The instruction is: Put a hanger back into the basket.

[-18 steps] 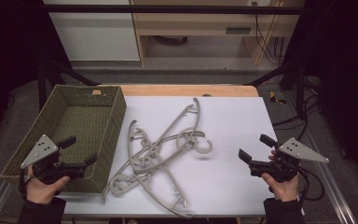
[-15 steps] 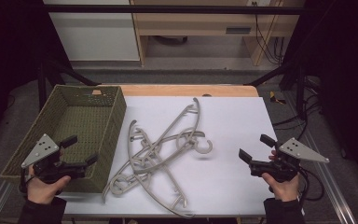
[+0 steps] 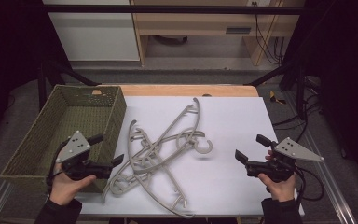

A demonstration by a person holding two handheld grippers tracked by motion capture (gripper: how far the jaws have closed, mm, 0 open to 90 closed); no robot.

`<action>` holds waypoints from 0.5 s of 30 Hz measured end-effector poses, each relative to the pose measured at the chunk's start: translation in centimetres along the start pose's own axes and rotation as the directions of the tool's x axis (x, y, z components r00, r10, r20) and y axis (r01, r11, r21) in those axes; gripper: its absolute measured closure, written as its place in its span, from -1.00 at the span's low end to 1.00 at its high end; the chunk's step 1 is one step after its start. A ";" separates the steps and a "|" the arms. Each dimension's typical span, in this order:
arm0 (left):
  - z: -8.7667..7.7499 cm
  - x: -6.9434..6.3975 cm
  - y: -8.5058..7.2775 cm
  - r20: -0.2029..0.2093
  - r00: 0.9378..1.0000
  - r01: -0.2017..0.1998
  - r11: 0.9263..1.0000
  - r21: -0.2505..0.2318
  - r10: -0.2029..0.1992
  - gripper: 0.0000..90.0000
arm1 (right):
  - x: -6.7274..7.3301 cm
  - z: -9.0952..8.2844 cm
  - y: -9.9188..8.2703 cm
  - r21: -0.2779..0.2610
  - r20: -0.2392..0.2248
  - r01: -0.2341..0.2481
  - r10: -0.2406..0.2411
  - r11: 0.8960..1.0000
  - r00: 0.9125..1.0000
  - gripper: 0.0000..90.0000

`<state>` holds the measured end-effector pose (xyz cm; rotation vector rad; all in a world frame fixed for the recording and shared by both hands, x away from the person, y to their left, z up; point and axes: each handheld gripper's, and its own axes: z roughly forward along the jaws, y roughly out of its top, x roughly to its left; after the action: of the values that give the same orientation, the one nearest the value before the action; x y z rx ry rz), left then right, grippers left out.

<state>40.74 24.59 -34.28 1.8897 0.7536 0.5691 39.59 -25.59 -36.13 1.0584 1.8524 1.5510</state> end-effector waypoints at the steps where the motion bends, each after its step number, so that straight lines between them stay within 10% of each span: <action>1: 0.4 -0.2 0.2 0.007 1.000 -0.008 1.000 0.010 0.007 -0.88 | 0.0 0.0 0.0 0.000 -0.001 0.001 -0.001 1.000 1.000 -0.90; 15: 6.2 -2.9 2.7 0.083 0.995 -0.063 0.993 0.095 0.056 -0.87 | 0.0 -0.1 0.2 -0.006 0.006 -0.001 0.001 1.000 1.000 -0.91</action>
<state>43.60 17.82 -34.49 2.0185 0.6852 0.4981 39.54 -25.60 -35.92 1.0600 1.8425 1.5513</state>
